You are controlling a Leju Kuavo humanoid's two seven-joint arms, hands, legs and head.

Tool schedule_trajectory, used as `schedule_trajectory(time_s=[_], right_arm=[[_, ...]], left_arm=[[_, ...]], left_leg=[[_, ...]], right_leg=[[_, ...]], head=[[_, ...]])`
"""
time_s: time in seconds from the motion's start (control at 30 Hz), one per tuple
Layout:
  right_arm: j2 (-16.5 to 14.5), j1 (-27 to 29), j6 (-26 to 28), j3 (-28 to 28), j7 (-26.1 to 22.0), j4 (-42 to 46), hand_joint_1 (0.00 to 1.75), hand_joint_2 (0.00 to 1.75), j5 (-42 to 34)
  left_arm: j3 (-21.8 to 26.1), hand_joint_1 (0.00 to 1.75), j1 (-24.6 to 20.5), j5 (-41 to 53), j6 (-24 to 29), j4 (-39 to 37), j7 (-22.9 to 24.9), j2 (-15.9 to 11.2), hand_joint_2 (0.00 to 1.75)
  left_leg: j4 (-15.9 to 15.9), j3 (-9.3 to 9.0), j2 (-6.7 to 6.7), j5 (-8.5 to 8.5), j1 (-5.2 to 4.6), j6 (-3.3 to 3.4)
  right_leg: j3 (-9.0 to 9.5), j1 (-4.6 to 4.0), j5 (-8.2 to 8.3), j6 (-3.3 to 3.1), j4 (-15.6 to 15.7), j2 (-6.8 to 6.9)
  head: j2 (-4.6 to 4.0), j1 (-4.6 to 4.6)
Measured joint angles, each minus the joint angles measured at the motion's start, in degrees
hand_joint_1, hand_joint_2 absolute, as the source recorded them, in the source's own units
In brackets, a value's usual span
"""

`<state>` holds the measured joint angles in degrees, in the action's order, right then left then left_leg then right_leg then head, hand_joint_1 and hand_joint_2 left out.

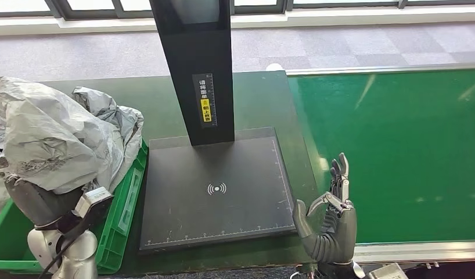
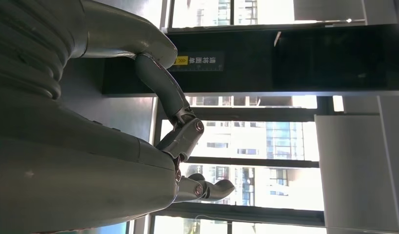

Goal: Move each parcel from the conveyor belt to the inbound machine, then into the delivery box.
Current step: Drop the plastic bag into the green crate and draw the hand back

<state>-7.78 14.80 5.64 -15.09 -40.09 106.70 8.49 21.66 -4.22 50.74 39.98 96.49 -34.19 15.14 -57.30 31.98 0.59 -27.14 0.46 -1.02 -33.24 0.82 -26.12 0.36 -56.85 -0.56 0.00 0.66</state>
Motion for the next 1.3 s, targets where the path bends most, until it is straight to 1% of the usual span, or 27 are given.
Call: schedule_trajectory(time_s=[0.07, 0.1, 0.17, 0.23, 0.3, 0.4, 0.5, 0.6, 0.73, 0.93, 1.0, 1.07, 1.1, 1.2, 1.23, 1.3], right_arm=[[0.0, 0.0, 0.0, 0.0, 0.0, 0.0, 0.00, 1.75, 0.0], [0.0, 0.0, 0.0, 0.0, 0.0, 0.0, 0.00, 1.75, -0.1], [0.0, 0.0, -0.1, 0.0, 0.0, 0.0, 0.00, 1.75, -0.3], [0.0, -0.1, -0.1, 0.1, 0.0, -0.1, 0.00, 1.75, -0.5], [0.0, -0.2, -0.1, 0.1, 0.0, -0.2, 0.00, 1.75, -0.7], [0.0, -0.7, -0.6, 0.1, 0.0, -0.7, 0.00, 1.75, -1.1], [0.0, -1.2, -1.3, 0.1, 0.0, -1.1, 0.00, 1.75, -1.3], [0.0, -1.7, -1.5, 0.1, 0.0, -1.6, 0.00, 1.75, -1.5], [0.0, -1.8, -1.1, 0.2, 0.0, -1.9, 0.00, 1.75, -1.9], [0.0, -1.8, -0.9, 0.2, 0.0, -1.9, 0.00, 1.75, -1.8], [0.0, -1.8, -0.8, 0.2, 0.0, -1.9, 0.00, 1.75, -1.7], [0.0, -1.7, -0.7, 0.2, 0.0, -1.9, 0.00, 1.75, -1.7], [0.0, -1.7, -0.7, 0.2, 0.0, -1.9, 0.00, 1.75, -1.7], [0.0, -1.7, -1.1, 0.2, 0.0, -1.9, 0.00, 1.75, -1.6], [0.0, -1.6, -1.2, 0.2, 0.0, -1.9, 0.00, 1.75, -1.5], [0.0, -1.6, -1.2, 0.2, 0.0, -1.9, 0.00, 1.75, -1.5]], left_arm=[[2.8, 1.75, -0.9, 0.6, 0.0, 0.2, -2.4, 0.9, 1.75], [3.8, 1.75, -1.0, -1.7, 0.0, 0.7, -3.5, 1.1, 1.75], [4.7, 1.75, -0.7, -9.4, 0.0, 2.8, -4.5, 1.2, 1.75], [4.8, 1.75, 0.3, -16.4, 0.0, 7.0, -4.6, 1.1, 1.75], [4.6, 1.75, 1.3, -20.2, 0.1, 12.2, -4.7, 1.0, 1.75], [4.0, 1.75, 2.2, -21.3, 0.1, 19.7, -4.7, 1.0, 1.75], [3.4, 1.75, 2.6, -21.9, 0.1, 25.0, -4.7, 1.1, 1.75], [3.2, 1.75, 2.7, -21.9, 0.1, 28.4, -4.7, 1.0, 1.75], [3.0, 1.75, 2.6, -20.8, 0.0, 30.2, -4.7, 1.0, 1.75], [2.6, 1.75, 2.5, -18.6, 0.0, 30.3, -4.7, 1.0, 1.75], [2.1, 1.75, 2.3, -15.3, 0.0, 28.4, -4.7, 1.0, 1.75], [1.4, 1.75, 1.6, -8.2, 0.0, 23.9, -3.9, 0.9, 1.75], [0.9, 1.75, 1.0, -3.5, -0.1, 21.2, -2.5, 0.9, 1.75], [-1.4, 1.75, -0.8, 10.5, -0.5, 13.0, 5.4, 0.2, 1.75], [-2.1, 1.75, -1.1, 12.9, -0.7, 10.8, 7.3, -0.1, 1.75], [-3.1, 1.75, -1.6, 14.5, -0.7, 7.9, 8.5, -0.5, 1.75]], left_leg=[[0.0, 0.00, -0.01, 0.00, 0.00, 0.00], [0.0, 0.00, -0.06, 0.00, 0.00, 0.00], [0.0, 0.00, -0.16, -0.01, 0.01, -0.01], [0.0, 0.00, -0.15, -0.01, 0.02, -0.01], [0.0, 0.02, -0.09, -0.01, 0.03, -0.01], [0.0, 0.03, -0.05, -0.02, 0.04, -0.02], [0.0, 0.03, -0.06, -0.03, 0.04, -0.01], [0.0, 0.02, -0.06, -0.03, 0.04, -0.01], [0.0, 0.00, -0.06, -0.02, 0.04, -0.01], [0.0, -0.02, -0.06, -0.02, 0.03, -0.02], [0.0, -0.04, -0.03, -0.02, 0.01, -0.02], [0.0, -0.04, 0.02, -0.02, -0.01, -0.01], [0.0, -0.04, 0.04, -0.02, -0.01, -0.01], [0.0, -0.04, -0.04, 0.00, -0.01, 0.00], [0.0, -0.05, -0.10, 0.00, -0.01, -0.01], [0.0, -0.05, -0.20, 0.01, 0.00, -0.02]], right_leg=[[0.00, 0.00, 0.00, 0.00, 0.0, -0.02], [-0.01, 0.00, 0.01, -0.01, 0.0, -0.07], [-0.03, -0.02, 0.02, -0.02, 0.0, -0.18], [-0.04, -0.04, 0.02, -0.02, 0.0, -0.18], [-0.04, -0.04, 0.00, -0.02, 0.0, -0.13], [-0.04, -0.02, -0.03, -0.03, 0.0, -0.10], [-0.04, -0.01, -0.04, -0.03, 0.0, -0.09], [-0.03, -0.01, -0.04, -0.03, 0.0, -0.08], [-0.03, -0.01, -0.03, -0.03, 0.0, -0.06], [-0.04, -0.01, -0.03, -0.03, 0.0, -0.07], [-0.05, 0.00, -0.04, -0.03, 0.0, -0.04], [-0.04, 0.00, -0.04, -0.02, 0.0, 0.01], [-0.03, 0.00, -0.03, -0.02, 0.0, 0.03], [-0.01, 0.02, 0.02, -0.03, 0.0, -0.03], [-0.03, 0.02, 0.07, -0.04, 0.0, -0.11], [-0.08, 0.02, 0.14, -0.04, 0.0, -0.25]], head=[[0.00, 0.00], [0.00, 0.00], [0.00, 0.00], [0.00, 0.00], [0.00, 0.00], [0.00, 0.00], [0.00, 0.00], [0.00, 0.00], [0.00, 0.00], [0.00, 0.00], [0.00, 0.00], [0.00, 0.01], [0.00, 0.01], [0.00, 0.00], [0.00, 0.01], [0.00, 0.01]])
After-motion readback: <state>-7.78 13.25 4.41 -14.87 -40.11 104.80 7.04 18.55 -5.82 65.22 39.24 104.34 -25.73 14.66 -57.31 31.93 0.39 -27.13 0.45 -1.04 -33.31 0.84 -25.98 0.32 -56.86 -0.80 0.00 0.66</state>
